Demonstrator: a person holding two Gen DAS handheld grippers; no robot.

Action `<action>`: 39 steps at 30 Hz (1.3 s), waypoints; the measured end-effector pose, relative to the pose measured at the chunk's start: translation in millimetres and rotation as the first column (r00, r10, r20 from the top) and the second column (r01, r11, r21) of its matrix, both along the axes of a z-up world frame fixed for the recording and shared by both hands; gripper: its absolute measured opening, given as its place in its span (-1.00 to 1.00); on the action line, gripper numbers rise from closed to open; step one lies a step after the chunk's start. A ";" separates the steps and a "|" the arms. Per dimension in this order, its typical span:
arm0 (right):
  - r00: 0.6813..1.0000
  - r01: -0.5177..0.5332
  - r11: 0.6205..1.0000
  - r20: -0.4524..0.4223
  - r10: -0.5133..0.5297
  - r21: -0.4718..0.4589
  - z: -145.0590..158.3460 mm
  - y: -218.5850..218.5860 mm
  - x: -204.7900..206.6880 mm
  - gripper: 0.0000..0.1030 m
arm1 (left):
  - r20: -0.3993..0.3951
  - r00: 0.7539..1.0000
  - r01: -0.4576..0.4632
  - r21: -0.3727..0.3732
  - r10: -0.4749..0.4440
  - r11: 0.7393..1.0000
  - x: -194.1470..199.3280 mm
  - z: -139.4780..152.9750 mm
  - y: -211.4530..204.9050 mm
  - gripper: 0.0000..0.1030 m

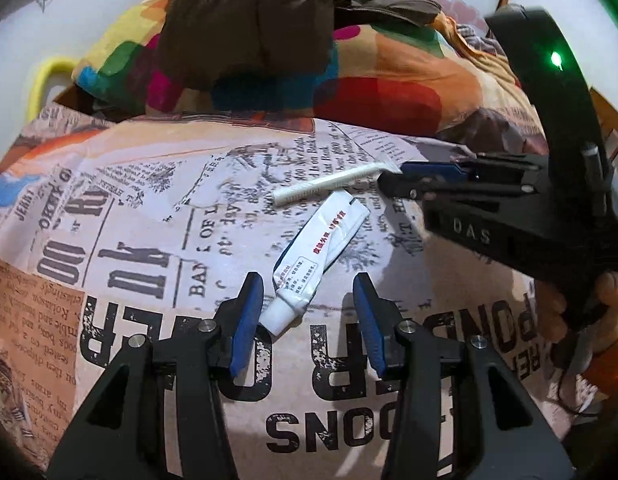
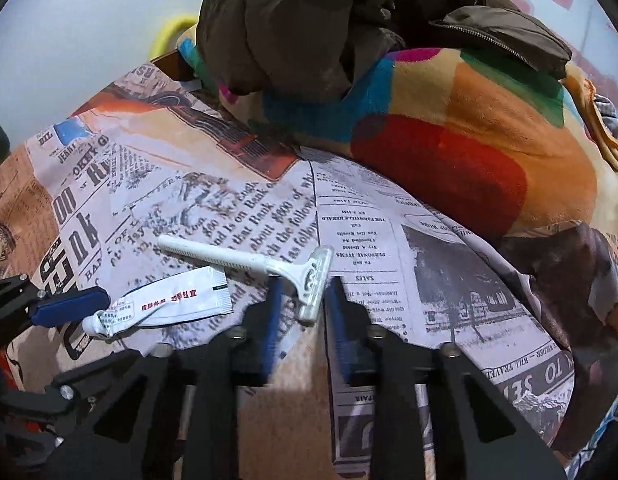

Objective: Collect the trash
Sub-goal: 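Grasp the white toothpaste tube with left tool while right grasps the white razor, then carry toothpaste tube and razor over the white bin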

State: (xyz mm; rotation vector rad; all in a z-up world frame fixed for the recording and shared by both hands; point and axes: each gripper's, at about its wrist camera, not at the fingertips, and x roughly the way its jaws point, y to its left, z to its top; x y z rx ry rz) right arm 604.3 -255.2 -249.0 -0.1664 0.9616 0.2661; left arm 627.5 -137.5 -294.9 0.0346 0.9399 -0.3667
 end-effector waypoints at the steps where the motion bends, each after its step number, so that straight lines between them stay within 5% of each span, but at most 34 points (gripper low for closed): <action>1: 1.000 0.003 1.000 0.003 -0.003 -0.004 0.3 -0.2 -0.9 -0.73 | 0.005 1.000 -0.003 0.010 0.003 1.000 -0.6 -0.2 -1.4 -0.16; 4: 1.000 0.005 1.000 0.004 -0.005 -0.005 -1.6 5.3 0.1 -0.74 | 0.007 1.000 -0.010 0.027 0.010 1.000 -2.9 0.0 -2.0 -0.54; 7: 1.000 0.009 1.000 -0.003 -0.009 0.009 -0.9 4.6 -4.7 -0.74 | -0.018 1.000 0.005 0.006 -0.005 1.000 -6.9 0.3 0.6 -0.59; 20: 0.999 0.040 0.999 0.035 -0.041 0.034 46.6 -7.7 -45.2 -0.74 | -0.021 0.996 -0.091 -0.075 0.090 0.993 -49.5 41.2 23.8 -0.61; 39: 0.989 0.039 0.998 0.141 -0.045 0.045 136.1 21.9 -105.4 -0.74 | 0.142 0.980 -0.132 -0.048 0.137 0.990 -161.8 156.5 74.3 -0.63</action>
